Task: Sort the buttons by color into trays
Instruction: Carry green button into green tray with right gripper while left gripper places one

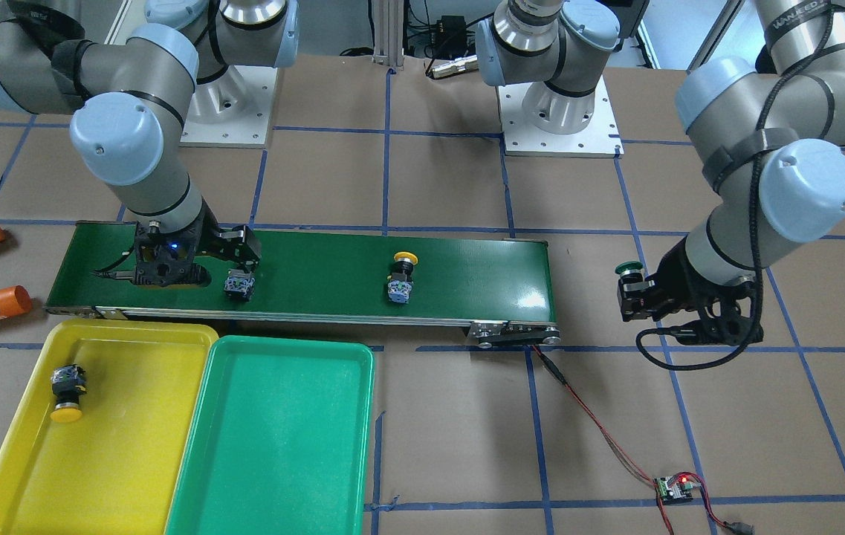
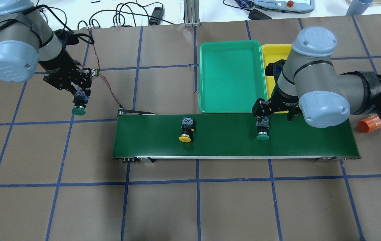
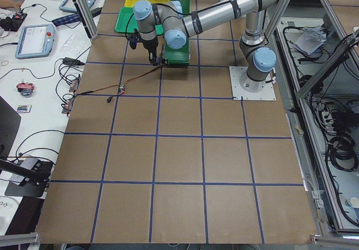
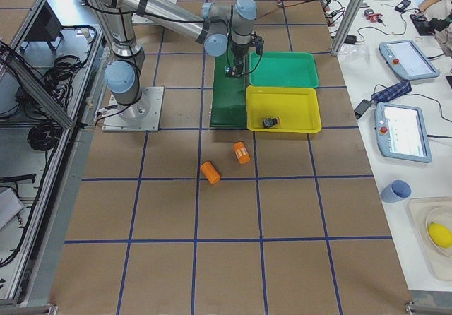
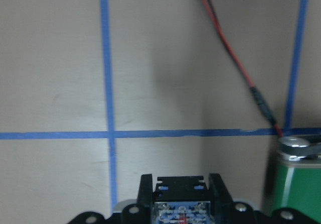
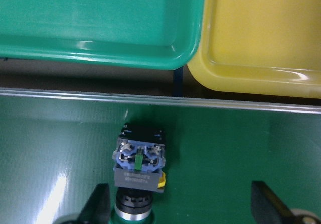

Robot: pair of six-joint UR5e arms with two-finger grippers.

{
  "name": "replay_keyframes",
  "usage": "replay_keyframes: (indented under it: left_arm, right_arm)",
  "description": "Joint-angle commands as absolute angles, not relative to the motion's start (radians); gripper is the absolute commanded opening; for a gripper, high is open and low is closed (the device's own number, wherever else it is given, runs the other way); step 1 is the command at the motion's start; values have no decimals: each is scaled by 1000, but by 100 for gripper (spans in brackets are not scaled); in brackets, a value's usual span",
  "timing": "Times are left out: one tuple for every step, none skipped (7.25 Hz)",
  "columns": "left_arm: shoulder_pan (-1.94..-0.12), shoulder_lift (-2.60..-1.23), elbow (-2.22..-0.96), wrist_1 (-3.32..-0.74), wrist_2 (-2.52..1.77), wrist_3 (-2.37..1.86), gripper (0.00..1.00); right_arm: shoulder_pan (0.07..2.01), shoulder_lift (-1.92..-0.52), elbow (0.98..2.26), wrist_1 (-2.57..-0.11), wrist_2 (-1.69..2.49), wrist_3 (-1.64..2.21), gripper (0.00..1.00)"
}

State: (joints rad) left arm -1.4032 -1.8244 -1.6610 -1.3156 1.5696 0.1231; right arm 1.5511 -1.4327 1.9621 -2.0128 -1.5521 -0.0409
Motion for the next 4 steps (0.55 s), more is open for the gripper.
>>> replay_keyframes:
  left_arm:
    - [-1495, -1847, -1700, -1269, 1565, -10, 0]
    - [-1520, -1847, -1707, -1249, 1565, -8, 0]
    - [-1529, -1848, -1726, -1249, 1565, -9, 0]
    - [-1532, -1847, -1762, -1241, 1565, -11, 0]
  right_arm:
    - [1554, -1417, 1980, -2014, -1548, -17, 87]
    - [1552, -1413, 1985, -2017, -1546, -18, 82]
    - [1551, -1405, 1985, -2016, -1548, -20, 70]
    - [1551, -1402, 1985, -2013, -1549, -20, 48]
